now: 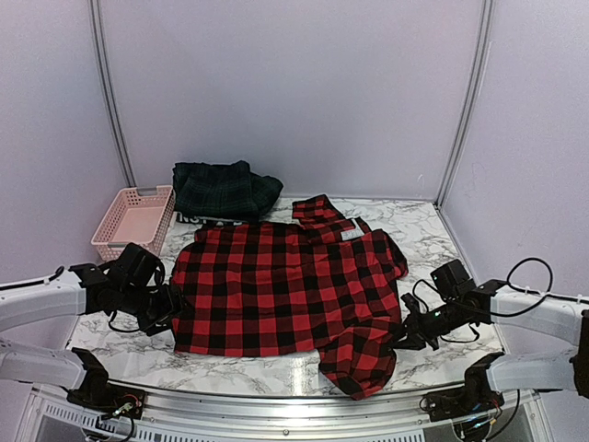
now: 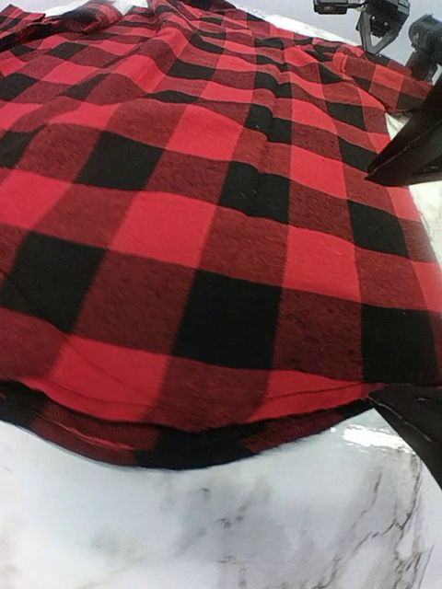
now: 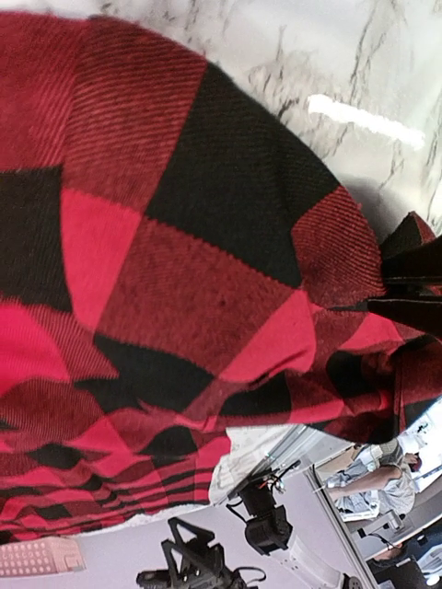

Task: Fold and stack the mixed laundry pile
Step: Pick up the flattened T-shirt from the center of the board.

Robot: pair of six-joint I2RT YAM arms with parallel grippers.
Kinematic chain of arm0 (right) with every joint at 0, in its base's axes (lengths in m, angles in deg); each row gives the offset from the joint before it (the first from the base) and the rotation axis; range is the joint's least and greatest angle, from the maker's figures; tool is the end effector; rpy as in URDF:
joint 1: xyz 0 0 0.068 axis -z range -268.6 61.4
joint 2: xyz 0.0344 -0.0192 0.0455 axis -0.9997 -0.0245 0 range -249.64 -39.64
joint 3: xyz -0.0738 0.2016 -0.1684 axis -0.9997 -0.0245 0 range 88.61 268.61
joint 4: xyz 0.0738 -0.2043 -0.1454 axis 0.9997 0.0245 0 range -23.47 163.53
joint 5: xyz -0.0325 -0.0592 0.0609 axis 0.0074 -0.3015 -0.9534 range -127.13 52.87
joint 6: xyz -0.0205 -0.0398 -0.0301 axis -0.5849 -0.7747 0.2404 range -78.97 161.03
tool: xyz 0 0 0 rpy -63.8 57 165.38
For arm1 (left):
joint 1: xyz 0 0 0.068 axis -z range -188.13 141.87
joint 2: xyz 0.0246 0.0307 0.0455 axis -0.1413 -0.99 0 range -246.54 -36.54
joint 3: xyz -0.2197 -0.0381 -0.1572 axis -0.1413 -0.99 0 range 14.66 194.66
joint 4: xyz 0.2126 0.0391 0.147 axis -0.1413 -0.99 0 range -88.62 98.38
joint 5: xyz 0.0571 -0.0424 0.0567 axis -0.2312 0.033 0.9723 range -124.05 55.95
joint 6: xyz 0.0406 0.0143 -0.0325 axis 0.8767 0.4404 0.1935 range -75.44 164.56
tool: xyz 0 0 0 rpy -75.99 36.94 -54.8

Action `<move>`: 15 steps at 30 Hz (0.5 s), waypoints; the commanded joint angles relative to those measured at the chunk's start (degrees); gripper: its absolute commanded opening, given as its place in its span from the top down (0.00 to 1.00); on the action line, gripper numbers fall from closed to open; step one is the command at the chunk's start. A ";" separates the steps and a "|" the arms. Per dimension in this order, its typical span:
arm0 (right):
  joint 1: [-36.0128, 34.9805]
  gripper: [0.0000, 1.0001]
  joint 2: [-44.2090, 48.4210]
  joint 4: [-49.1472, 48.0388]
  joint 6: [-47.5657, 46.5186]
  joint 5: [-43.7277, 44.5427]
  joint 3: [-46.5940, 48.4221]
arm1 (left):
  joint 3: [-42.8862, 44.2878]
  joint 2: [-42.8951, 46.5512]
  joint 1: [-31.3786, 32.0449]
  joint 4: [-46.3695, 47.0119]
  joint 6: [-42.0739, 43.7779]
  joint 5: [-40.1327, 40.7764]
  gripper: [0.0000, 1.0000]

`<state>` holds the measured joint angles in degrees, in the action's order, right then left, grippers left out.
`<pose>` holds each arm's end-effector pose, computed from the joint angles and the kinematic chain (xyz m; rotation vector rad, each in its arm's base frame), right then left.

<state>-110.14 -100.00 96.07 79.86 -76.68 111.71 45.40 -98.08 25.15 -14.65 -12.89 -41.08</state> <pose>0.1411 0.0800 0.1491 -0.2234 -2.8896 -1.1965 0.1647 -0.1134 0.1835 -0.5101 2.6383 -0.7404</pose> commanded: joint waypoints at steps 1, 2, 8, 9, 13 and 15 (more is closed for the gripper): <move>-0.53 1.00 1.59 1.58 0.64 -0.89 3.24 | -3.30 3.81 0.33 -1.94 -3.28 -3.59 0.26; -0.48 1.00 1.78 1.89 0.59 -1.01 3.52 | -3.92 4.25 0.61 -2.10 -3.89 -4.13 0.27; -0.52 1.00 2.74 4.68 -0.06 -1.45 3.98 | -7.11 7.12 2.17 -4.24 -7.61 -5.92 0.32; -0.52 1.00 3.05 5.13 -0.02 -1.62 3.98 | -7.64 7.35 2.45 -4.33 -8.13 -6.29 0.32; -0.48 1.00 4.08 7.28 -0.61 -1.91 3.64 | -8.83 6.66 3.86 -3.59 -9.48 -6.04 0.32; -0.52 1.00 4.57 7.32 -0.40 -2.09 3.63 | -8.73 5.22 3.99 -2.12 -9.26 -6.08 0.32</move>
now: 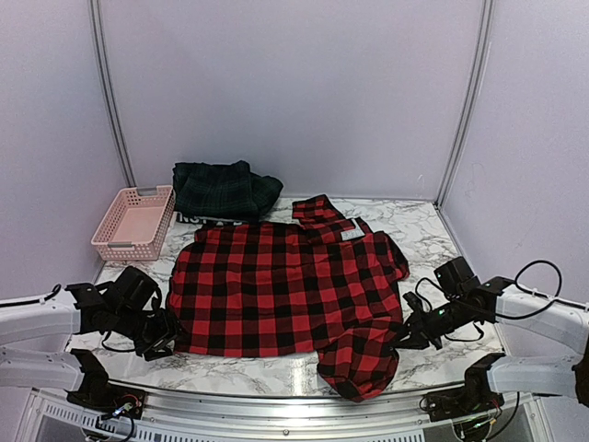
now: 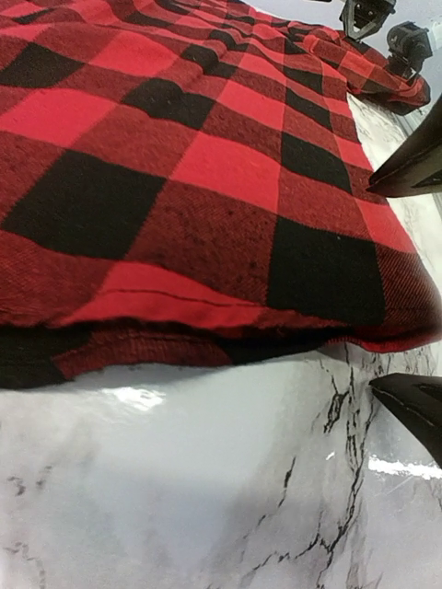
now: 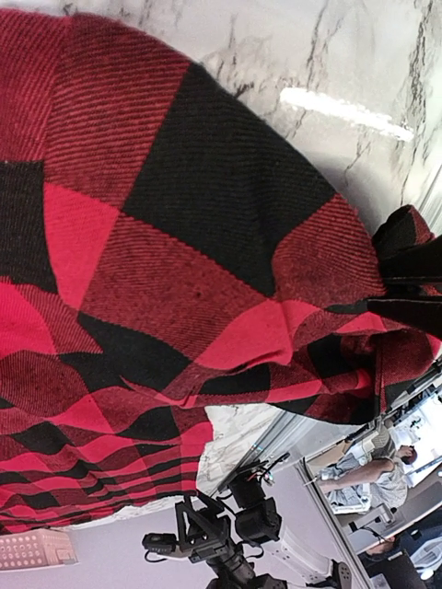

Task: Fold and stack the mixed laundry pile
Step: Pick up the flattened T-shirt from the center of the board.

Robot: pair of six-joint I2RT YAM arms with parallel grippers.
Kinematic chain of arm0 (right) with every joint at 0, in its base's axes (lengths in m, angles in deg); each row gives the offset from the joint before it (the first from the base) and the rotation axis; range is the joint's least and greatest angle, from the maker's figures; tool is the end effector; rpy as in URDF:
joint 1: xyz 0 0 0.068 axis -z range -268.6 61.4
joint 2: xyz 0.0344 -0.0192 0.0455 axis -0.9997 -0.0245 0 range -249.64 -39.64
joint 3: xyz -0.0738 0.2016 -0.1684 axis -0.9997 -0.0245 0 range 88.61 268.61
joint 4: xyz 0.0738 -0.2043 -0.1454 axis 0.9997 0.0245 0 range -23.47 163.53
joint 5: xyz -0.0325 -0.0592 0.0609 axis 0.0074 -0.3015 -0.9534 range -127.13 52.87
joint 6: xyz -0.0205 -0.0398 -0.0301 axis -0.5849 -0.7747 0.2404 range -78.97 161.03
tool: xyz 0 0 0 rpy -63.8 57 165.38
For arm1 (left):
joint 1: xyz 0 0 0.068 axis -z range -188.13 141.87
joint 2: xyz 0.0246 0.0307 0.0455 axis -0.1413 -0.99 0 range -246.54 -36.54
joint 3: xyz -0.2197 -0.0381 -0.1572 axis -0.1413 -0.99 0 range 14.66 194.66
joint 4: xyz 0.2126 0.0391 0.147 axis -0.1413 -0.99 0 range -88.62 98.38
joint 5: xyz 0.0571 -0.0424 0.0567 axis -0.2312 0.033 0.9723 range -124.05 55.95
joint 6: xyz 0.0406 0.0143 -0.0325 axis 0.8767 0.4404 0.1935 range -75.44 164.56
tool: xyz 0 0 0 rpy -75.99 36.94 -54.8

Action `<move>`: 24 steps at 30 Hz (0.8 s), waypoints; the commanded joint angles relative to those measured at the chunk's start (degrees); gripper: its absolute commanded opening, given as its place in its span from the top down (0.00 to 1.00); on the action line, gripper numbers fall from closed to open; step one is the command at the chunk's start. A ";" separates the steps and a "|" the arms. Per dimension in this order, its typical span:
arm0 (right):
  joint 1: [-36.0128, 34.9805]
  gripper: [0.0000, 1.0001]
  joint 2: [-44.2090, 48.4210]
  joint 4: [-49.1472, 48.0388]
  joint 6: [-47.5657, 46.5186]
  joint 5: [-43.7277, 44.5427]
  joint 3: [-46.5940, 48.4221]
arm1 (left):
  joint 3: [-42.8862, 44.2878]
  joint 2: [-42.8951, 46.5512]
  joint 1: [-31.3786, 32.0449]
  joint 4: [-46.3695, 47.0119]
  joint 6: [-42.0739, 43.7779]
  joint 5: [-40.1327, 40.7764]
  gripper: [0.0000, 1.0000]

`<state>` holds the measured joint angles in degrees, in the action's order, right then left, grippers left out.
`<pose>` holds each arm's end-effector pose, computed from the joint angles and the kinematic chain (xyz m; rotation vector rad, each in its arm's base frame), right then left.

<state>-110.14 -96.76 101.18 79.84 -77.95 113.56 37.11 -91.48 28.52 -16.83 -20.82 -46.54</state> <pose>0.1363 0.0787 0.1628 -0.2141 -2.8685 -1.2182 0.1280 -0.1050 0.1567 -0.6165 2.7681 -0.8333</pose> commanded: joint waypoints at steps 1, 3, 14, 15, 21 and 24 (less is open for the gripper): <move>-0.52 1.00 1.37 1.94 -0.32 -0.84 1.85 | -0.29 -2.19 0.70 0.88 -1.32 -0.67 0.32; -0.52 1.00 0.89 1.42 -0.27 -1.00 1.92 | 0.02 -3.46 0.79 2.32 -1.31 -0.59 0.36; -0.52 1.00 -0.09 1.99 -1.09 -0.64 3.42 | -1.85 -2.64 0.79 6.44 -3.65 -1.53 0.65; -0.51 1.00 -0.03 2.14 -1.18 -0.66 3.62 | -1.93 -2.26 0.80 6.46 -3.92 -1.64 0.69; -0.51 1.00 1.79 4.10 -1.37 -1.12 4.71 | -2.66 1.56 0.80 5.56 -7.41 -3.22 0.91; -0.52 1.00 2.85 5.29 -0.89 -1.62 5.19 | -2.00 2.93 0.80 3.83 -9.53 -4.60 1.00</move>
<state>-110.14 -95.76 104.46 78.92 -78.43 115.88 35.06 -90.52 29.06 -11.22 -27.25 -49.14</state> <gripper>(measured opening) 0.001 0.042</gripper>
